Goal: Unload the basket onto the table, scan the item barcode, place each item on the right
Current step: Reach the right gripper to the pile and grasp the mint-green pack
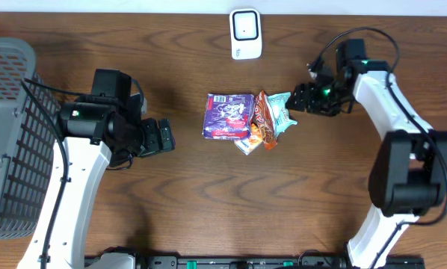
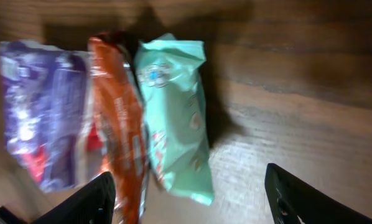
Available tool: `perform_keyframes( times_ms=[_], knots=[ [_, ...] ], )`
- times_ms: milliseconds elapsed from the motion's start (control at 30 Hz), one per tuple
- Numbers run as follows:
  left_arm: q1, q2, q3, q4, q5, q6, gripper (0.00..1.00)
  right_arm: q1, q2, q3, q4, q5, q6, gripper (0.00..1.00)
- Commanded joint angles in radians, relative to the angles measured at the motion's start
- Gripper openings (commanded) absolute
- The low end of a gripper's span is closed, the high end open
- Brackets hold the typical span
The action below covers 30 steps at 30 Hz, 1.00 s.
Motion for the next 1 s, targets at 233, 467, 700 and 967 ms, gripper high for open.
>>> perform_keyframes(
  times_ms=[233,467,700,967],
  knots=[
    [0.002,-0.001,0.001,-0.004,-0.011,0.006,0.98,0.104,0.148,0.021,0.031,0.006,-0.008,0.48],
    [0.002,-0.001,0.001,-0.004,-0.011,0.006,0.98,0.117,0.138,0.074,-0.037,0.103,0.071,0.01],
    [0.002,-0.001,0.001,-0.004,-0.011,0.006,0.98,0.165,0.132,0.343,-0.369,0.619,0.309,0.01],
    [0.002,-0.001,0.001,-0.004,-0.011,0.006,0.98,0.317,0.132,0.422,-0.587,1.164,0.653,0.01]
  ],
)
